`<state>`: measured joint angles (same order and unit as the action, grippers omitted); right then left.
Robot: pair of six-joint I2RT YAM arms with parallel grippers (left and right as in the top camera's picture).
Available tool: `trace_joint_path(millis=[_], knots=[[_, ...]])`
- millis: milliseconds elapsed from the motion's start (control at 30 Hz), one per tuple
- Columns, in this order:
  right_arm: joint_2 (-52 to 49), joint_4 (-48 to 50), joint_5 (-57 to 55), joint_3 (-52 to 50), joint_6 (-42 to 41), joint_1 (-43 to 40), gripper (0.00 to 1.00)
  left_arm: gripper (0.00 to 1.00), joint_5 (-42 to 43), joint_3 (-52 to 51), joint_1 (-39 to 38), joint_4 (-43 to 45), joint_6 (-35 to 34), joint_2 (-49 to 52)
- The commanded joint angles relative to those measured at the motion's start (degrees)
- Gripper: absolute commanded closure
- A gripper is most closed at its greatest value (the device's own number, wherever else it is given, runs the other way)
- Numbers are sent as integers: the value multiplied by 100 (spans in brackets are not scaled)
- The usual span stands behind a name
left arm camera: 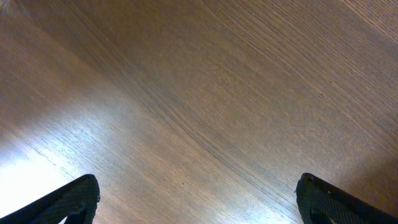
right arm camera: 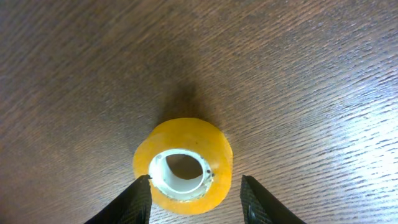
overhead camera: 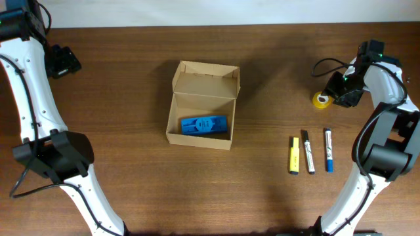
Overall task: Pack container
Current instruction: 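Grasp the yellow tape roll with the right gripper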
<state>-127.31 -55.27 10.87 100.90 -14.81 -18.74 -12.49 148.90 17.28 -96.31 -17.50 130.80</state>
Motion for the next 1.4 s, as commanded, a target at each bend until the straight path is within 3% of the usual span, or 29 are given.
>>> trace_joint_path(millis=[0,600,633,700,867,1167,1367], knots=[[-79,2,-50,-35,-81,4,54,0,-42,-39,26,4,87,-140],[-487,-214,-400,-37,-223,4,55,0,-44,-39,26,4,87,-138],[-501,-212,-400,-37,-221,4,56,0,-42,-39,26,4,87,-138],[-518,-205,-400,-37,-221,4,73,0,-42,-39,26,4,87,-138],[-518,-212,-400,-37,-221,4,96,0,-42,-39,26,2,87,-140],[-507,-490,-382,87,-197,4,96,0,-42,-39,26,4,87,-140],[-245,-1121,-376,734,-57,52,96,0,-42,-39,26,2,87,-138]])
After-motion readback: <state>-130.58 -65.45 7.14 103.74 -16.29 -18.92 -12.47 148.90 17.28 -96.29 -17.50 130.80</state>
